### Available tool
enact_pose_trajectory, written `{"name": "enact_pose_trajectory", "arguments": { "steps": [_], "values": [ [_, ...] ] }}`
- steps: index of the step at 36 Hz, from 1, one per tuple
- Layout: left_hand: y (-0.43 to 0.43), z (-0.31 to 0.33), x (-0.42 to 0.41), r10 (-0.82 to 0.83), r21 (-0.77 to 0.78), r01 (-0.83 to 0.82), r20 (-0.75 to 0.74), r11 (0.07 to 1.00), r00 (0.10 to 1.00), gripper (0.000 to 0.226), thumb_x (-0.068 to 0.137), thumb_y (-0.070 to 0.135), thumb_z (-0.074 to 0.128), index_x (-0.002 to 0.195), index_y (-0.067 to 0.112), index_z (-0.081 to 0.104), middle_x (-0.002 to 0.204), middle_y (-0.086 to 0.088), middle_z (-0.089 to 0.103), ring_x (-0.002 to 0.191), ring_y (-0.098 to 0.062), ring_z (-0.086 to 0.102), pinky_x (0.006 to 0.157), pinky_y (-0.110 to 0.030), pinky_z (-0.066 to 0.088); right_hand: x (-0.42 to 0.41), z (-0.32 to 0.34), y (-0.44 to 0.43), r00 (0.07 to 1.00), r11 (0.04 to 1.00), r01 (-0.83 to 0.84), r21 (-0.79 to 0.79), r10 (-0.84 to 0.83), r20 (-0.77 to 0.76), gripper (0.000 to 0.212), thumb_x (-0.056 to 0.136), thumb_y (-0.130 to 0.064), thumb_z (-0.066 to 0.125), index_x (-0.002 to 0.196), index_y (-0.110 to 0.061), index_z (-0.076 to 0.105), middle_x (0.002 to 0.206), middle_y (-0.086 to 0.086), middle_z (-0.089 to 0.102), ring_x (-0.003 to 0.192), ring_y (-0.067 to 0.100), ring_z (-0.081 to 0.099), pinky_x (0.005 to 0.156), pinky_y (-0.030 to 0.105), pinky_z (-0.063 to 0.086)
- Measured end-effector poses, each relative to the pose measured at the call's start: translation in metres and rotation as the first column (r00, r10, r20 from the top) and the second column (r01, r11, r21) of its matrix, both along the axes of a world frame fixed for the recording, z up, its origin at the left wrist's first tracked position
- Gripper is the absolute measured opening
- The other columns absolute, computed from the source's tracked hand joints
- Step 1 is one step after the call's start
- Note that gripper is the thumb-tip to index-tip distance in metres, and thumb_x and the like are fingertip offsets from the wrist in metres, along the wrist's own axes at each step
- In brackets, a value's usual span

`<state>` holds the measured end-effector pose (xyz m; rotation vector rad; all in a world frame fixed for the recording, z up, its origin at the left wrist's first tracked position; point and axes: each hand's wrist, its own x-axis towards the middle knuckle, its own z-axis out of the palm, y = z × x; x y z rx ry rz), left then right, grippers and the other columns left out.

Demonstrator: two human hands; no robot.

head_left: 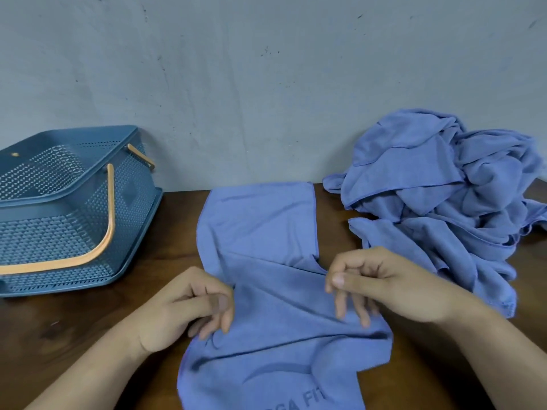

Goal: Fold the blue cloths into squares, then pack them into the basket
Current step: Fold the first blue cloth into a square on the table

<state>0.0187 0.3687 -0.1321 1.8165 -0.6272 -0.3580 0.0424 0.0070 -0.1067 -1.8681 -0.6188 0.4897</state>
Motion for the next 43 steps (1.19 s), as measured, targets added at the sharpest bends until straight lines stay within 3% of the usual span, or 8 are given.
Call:
{"name": "enact_pose_trajectory", "arguments": {
  "steps": [4, 10, 14, 20, 24, 31, 37, 43],
  "values": [
    [-0.01, -0.007, 0.005, 0.285, 0.108, -0.333, 0.315, 0.937, 0.905, 0.033, 0.098, 0.044, 0.055, 0.082, 0.02, 0.073, 0.064, 0.001, 0.065, 0.057, -0.012, 0.055, 0.059, -0.029, 0.044, 0.002, -0.021, 0.016, 0.914, 0.967, 0.256, -0.005, -0.24, 0.327, 0.013, 0.105, -0.019, 0.065, 0.105, -0.025, 0.076, 0.099, -0.005, 0.076, 0.089, 0.013, 0.073, 0.079, 0.028, 0.057],
    [-0.01, -0.027, 0.02, 0.366, 0.272, -0.57, 0.542, 0.775, 0.756, 0.013, 0.098, 0.026, 0.071, 0.098, 0.038, 0.066, 0.099, 0.018, 0.065, 0.1, -0.008, 0.061, 0.085, -0.031, 0.051, 0.005, -0.044, 0.027, 0.78, 0.9, 0.188, -0.392, 0.106, 0.617, 0.04, 0.109, -0.031, 0.055, 0.147, -0.041, 0.054, 0.15, -0.029, 0.044, 0.138, -0.006, 0.041, 0.112, 0.019, 0.036],
    [-0.003, -0.031, 0.025, 0.5, 0.235, -0.7, 0.552, 0.675, 0.667, 0.013, 0.099, 0.027, 0.066, 0.106, 0.038, 0.065, 0.1, 0.019, 0.061, 0.1, -0.004, 0.058, 0.087, -0.032, 0.05, 0.008, -0.043, 0.024, 0.777, 0.777, 0.305, -0.55, 0.131, 0.615, 0.042, 0.11, -0.046, 0.04, 0.153, -0.049, 0.041, 0.14, -0.029, 0.052, 0.119, -0.002, 0.048, 0.102, 0.031, 0.043],
    [0.002, -0.029, 0.028, 0.475, 0.474, -0.704, 0.522, 0.529, 0.708, 0.024, 0.095, 0.054, 0.064, 0.116, 0.044, 0.059, 0.115, 0.025, 0.052, 0.107, -0.01, 0.051, 0.096, -0.04, 0.045, 0.009, -0.032, 0.016, 0.666, 0.666, 0.585, -0.464, -0.067, 0.743, 0.029, 0.106, -0.052, 0.036, 0.111, -0.04, 0.061, 0.063, -0.015, 0.053, 0.063, 0.012, 0.056, 0.057, 0.021, 0.033],
    [-0.001, -0.027, 0.025, 0.503, 0.473, -0.709, 0.5, 0.523, 0.705, 0.036, 0.096, 0.052, 0.065, 0.129, 0.04, 0.057, 0.128, 0.024, 0.051, 0.119, -0.011, 0.05, 0.103, -0.039, 0.042, 0.009, -0.03, 0.016, 0.664, 0.524, 0.665, -0.531, -0.089, 0.743, 0.026, 0.102, -0.054, 0.042, 0.103, -0.04, 0.063, 0.064, -0.011, 0.058, 0.061, 0.01, 0.059, 0.054, 0.026, 0.047],
    [0.007, -0.021, 0.026, 0.601, 0.549, -0.781, 0.528, 0.297, 0.6, 0.063, 0.093, 0.072, 0.052, 0.14, 0.03, 0.056, 0.144, 0.008, 0.053, 0.139, -0.021, 0.043, 0.116, -0.047, 0.033, 0.012, -0.045, 0.016, 0.816, 0.78, 0.423, -0.46, -0.107, 0.569, 0.043, 0.099, -0.029, 0.061, 0.139, -0.045, 0.06, 0.133, -0.029, 0.053, 0.12, 0.0, 0.048, 0.103, 0.023, 0.044],
    [-0.003, -0.025, 0.032, 0.613, 0.538, -0.725, 0.415, 0.431, 0.673, 0.025, 0.093, 0.06, 0.066, 0.11, 0.042, 0.062, 0.122, 0.022, 0.052, 0.124, -0.016, 0.047, 0.114, -0.046, 0.036, 0.008, -0.041, 0.018, 0.909, 0.726, 0.271, -0.632, 0.022, 0.415, 0.056, 0.108, -0.03, 0.043, 0.159, -0.052, 0.032, 0.161, -0.039, 0.011, 0.154, -0.009, 0.001, 0.131, 0.033, 0.007],
    [-0.015, -0.018, 0.031, 0.779, 0.193, -0.803, 0.198, 0.564, 0.595, 0.019, 0.101, 0.037, 0.065, 0.09, 0.021, 0.064, 0.087, 0.004, 0.072, 0.08, -0.022, 0.065, 0.071, -0.037, 0.046, 0.009, -0.041, 0.015, 0.922, 0.655, 0.287, -0.699, 0.01, 0.387, 0.06, 0.109, -0.035, 0.034, 0.163, -0.053, 0.015, 0.168, -0.035, -0.006, 0.158, -0.001, -0.011, 0.131, 0.036, -0.002]
  ]
}}
